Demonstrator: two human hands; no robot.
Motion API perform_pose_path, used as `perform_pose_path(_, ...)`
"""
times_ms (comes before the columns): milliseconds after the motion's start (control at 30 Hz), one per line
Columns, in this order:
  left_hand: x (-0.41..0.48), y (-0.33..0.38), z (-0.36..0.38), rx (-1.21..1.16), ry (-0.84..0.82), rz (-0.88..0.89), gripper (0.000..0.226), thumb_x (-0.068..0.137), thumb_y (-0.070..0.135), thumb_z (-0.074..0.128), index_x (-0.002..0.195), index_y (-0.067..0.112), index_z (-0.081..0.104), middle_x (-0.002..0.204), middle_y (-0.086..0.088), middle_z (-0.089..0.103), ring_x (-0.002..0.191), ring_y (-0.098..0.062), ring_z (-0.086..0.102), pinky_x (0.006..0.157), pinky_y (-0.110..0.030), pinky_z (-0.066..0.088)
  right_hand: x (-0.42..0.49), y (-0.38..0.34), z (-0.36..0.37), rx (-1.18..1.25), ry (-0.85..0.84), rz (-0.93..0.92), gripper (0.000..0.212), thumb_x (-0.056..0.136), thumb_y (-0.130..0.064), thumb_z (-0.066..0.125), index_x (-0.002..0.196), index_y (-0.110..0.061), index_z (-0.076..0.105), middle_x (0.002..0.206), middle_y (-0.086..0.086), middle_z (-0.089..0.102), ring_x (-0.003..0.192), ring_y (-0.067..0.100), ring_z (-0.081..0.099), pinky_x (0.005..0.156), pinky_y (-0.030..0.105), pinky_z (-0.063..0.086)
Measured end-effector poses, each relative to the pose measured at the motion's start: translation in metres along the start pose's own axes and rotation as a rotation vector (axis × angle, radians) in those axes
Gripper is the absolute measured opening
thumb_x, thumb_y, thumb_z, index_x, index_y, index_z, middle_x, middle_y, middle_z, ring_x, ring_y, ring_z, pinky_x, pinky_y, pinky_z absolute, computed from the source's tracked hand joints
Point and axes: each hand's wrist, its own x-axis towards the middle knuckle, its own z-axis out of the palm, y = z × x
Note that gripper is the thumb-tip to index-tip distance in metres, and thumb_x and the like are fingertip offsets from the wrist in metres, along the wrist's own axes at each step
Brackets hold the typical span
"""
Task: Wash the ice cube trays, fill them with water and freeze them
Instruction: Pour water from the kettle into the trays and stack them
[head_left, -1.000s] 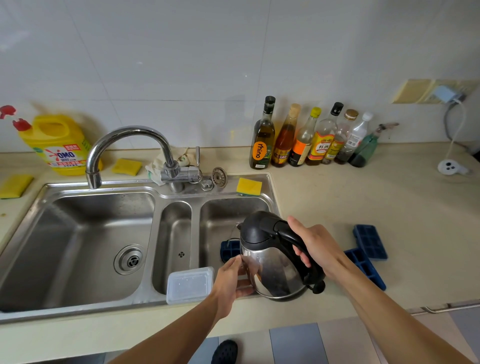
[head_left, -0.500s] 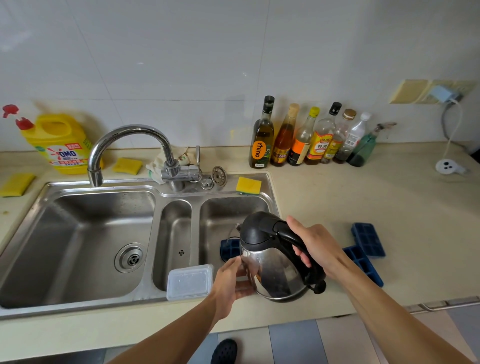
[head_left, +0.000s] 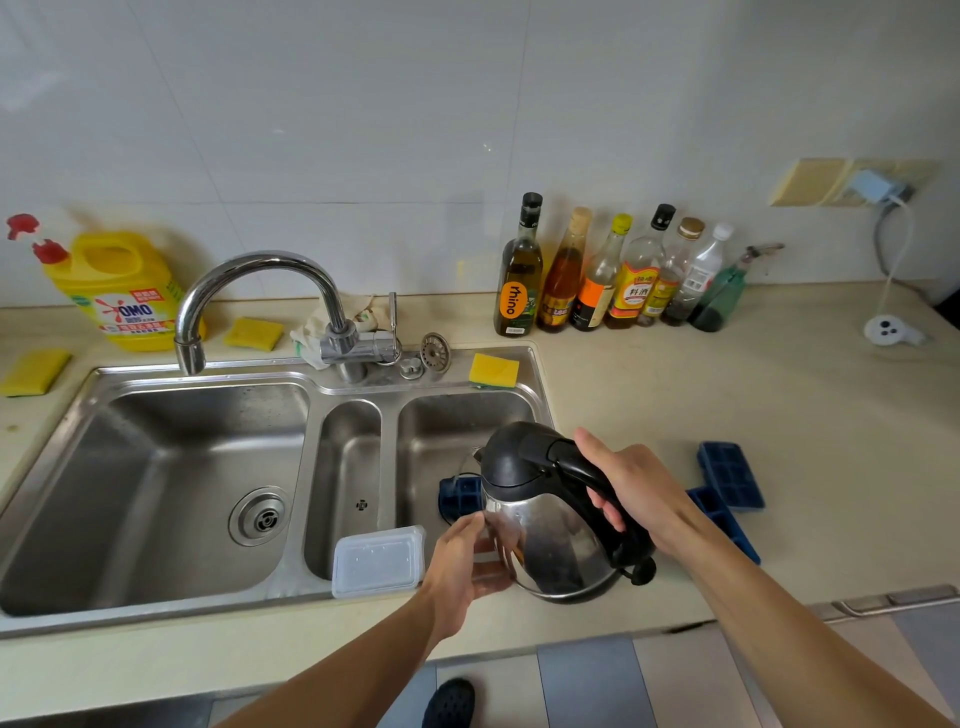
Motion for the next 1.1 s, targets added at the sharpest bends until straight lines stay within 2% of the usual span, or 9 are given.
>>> perform_pose_path(100, -0.001, -0.001, 0.002, -0.010, 0.008, 0.000, 0.031, 0.105, 0.036, 0.051, 0.103, 0.015, 0.075, 0.105, -0.012, 0.076, 0.104, -0.037, 0.070, 0.073, -0.039, 0.062, -0.002, -0.001, -0.002, -0.002, 0.001, -0.001, 0.073, 0.092, -0.072, 0.046, 0.062, -0.009, 0.066, 0.051, 0.003, 0.058, 0.049, 0.019, 0.054, 0.061, 0.033, 0.052)
perform_pose_path(300, -0.006, -0.001, 0.007, 0.002, -0.010, 0.013, 0.034, 0.105, 0.034, 0.050, 0.093, 0.016, 0.076, 0.104, -0.011, 0.076, 0.107, -0.037, 0.068, 0.073, -0.038, 0.062, -0.004, -0.001, -0.005, -0.008, 0.005, -0.008, 0.074, 0.092, -0.073, 0.046, 0.061, -0.009, 0.066, 0.052, 0.004, 0.058, 0.048, 0.019, 0.054, 0.061, 0.033, 0.051)
perform_pose_path(500, -0.010, 0.001, 0.011, 0.005, -0.016, 0.016, 0.034, 0.106, 0.034, 0.048, 0.107, 0.010, 0.071, 0.111, -0.015, 0.073, 0.107, -0.037, 0.068, 0.077, -0.041, 0.061, -0.007, 0.001, -0.008, -0.013, 0.016, -0.013, 0.074, 0.091, -0.074, 0.045, 0.060, -0.009, 0.065, 0.050, 0.004, 0.057, 0.048, 0.019, 0.054, 0.063, 0.034, 0.052)
perform_pose_path(833, -0.014, 0.000, 0.021, 0.063, -0.077, 0.033, 0.047, 0.108, 0.037, 0.035, 0.085, 0.019, 0.072, 0.105, -0.010, 0.076, 0.105, -0.032, 0.068, 0.079, -0.040, 0.060, -0.015, 0.005, -0.017, 0.008, 0.037, -0.003, 0.074, 0.091, -0.074, 0.046, 0.054, -0.012, 0.062, 0.047, 0.002, 0.056, 0.044, 0.017, 0.052, 0.061, 0.033, 0.052)
perform_pose_path(1100, -0.013, 0.001, 0.030, 0.089, -0.098, 0.026, 0.052, 0.108, 0.040, 0.033, 0.080, 0.027, 0.075, 0.103, -0.006, 0.077, 0.095, -0.025, 0.073, 0.076, -0.036, 0.061, -0.020, 0.007, -0.026, 0.021, 0.059, -0.008, 0.073, 0.093, -0.073, 0.047, 0.052, -0.014, 0.062, 0.046, 0.000, 0.056, 0.042, 0.015, 0.051, 0.056, 0.028, 0.050)
